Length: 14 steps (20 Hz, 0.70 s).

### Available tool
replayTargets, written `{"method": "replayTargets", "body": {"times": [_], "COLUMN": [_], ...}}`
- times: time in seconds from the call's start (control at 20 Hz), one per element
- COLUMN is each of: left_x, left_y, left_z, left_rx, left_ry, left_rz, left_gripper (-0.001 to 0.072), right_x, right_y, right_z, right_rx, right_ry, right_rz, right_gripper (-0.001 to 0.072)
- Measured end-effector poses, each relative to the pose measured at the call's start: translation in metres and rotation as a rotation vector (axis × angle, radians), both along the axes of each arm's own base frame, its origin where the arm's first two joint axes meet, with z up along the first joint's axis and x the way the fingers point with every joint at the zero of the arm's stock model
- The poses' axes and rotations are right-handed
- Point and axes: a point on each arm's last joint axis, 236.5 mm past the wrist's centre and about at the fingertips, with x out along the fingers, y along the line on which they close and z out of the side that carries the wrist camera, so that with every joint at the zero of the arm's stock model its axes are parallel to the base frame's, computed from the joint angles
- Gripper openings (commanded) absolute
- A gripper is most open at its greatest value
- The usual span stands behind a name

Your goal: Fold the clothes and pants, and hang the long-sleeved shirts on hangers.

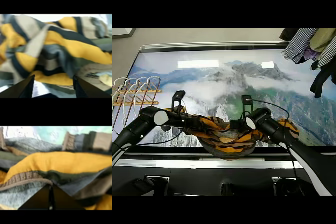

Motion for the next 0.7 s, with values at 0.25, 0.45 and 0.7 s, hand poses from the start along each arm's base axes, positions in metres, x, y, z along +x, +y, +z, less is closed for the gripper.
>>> {"method": "replayTargets", "body": {"times": [0.25, 0.45, 0.7], "left_x": [-0.016, -0.023, -0.009], "left_y": [-0.037, -0.048, -0.05], "left_z": [-0.018, -0.028, -0.038], "left_rx": [0.003, 0.018, 0.049], "left_ry": [0.01, 0.014, -0.043], "left_rz": [-0.1, -0.139, -0.158], "left_gripper": [0.0545, 0.0544, 0.0409], "right_x": [-0.005, -0.007, -0.011], "right_y": [-0.007, -0.009, -0.008], "right_z": [0.017, 0.02, 0.022], "right_rx": [0.004, 0.006, 0.021], "right_ry": [-0.009, -0.008, 0.01], "right_rz": [-0.028, -0.049, -0.072], "right_gripper": [0.0028, 0.0028, 0.0028]}}
